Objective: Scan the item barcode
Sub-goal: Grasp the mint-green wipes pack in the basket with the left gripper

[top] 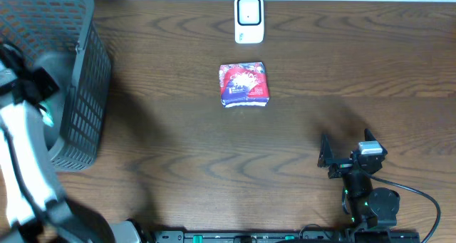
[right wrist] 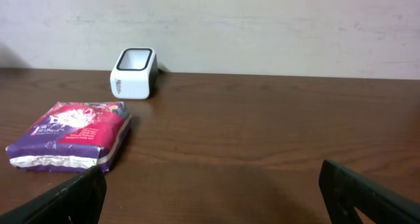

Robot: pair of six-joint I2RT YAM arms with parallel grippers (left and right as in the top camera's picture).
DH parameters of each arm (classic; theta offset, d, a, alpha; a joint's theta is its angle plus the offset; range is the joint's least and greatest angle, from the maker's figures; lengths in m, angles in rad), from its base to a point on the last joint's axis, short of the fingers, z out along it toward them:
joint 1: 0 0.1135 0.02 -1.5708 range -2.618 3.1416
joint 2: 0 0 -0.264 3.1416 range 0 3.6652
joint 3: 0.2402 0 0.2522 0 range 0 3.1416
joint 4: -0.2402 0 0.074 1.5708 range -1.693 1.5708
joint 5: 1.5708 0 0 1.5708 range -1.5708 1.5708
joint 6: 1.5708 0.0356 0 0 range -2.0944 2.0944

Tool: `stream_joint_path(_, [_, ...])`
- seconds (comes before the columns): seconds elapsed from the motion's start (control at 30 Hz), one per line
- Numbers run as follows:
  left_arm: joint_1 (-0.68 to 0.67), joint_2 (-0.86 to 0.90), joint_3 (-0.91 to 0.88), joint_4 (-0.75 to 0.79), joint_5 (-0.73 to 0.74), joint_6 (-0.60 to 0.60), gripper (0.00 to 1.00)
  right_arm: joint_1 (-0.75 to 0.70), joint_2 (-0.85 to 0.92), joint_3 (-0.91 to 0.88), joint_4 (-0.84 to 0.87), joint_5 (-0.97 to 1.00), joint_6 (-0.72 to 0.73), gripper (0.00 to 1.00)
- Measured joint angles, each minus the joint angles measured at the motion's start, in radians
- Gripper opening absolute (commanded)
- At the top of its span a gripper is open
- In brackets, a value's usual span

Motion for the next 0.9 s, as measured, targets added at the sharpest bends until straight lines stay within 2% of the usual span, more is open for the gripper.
stream_joint_path(0.2, [0.0,-0.272,0.026,0.106,0.066,-0.059,0.07,0.0,0.0,0.0,0.0,0.0,0.0,0.99])
stream_joint_path(0.33, [-0.017,-0.431,0.025,0.179,0.175,-0.142,0.07,0.0,0.0,0.0,0.0,0.0,0.0,0.99])
stream_joint_path(0.5, [-0.155,-0.533,0.025,0.259,0.294,-0.268,0.07,0.0,0.0,0.0,0.0,0.0,0.0,0.99])
stream_joint_path(0.7, [-0.433,-0.525,0.025,0.263,0.345,-0.338,0.07,0.0,0.0,0.0,0.0,0.0,0.0,0.99])
stream_joint_path(0.9, [-0.673,-0.336,0.025,0.208,0.276,-0.357,0.07,0.0,0.0,0.0,0.0,0.0,0.0,0.99])
